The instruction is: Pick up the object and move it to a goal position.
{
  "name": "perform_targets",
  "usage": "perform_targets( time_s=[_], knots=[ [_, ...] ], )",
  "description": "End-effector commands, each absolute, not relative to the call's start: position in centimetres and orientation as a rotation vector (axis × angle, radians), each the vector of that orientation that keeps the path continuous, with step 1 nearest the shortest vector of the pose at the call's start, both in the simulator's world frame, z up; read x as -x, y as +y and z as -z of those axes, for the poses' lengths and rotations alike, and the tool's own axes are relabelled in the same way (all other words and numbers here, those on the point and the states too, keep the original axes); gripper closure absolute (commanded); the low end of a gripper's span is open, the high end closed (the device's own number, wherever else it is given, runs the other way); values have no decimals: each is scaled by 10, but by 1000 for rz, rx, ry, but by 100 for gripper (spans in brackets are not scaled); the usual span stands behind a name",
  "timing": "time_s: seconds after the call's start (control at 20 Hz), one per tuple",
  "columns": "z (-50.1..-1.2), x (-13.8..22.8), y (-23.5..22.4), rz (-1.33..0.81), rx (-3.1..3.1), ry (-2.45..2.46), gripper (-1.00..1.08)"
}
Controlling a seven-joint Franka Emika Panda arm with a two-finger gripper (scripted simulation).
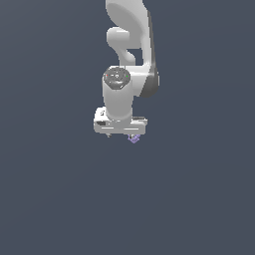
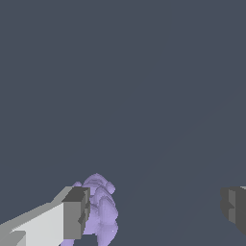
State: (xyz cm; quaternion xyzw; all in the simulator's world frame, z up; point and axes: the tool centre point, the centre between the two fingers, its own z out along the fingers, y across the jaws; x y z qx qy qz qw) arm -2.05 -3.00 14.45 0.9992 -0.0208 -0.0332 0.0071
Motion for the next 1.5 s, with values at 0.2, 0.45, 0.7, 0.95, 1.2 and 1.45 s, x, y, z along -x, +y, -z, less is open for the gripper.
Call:
perform_targets(
  time_s=[0.2, 0.45, 0.7, 0.95, 1.2, 1.45],
  knots=[
    [-145, 21, -31, 109, -3133, -90, -92],
    [-145, 21, -34, 119, -3148, -155, -92],
    [-145, 21, -34, 118, -3147, -146, -92],
    [-144, 23, -32, 116, -3151, -81, -92],
    [-141, 26, -29, 110, -3153, 43, -92],
    [-138, 30, -25, 102, -3146, 225, -92]
  ],
)
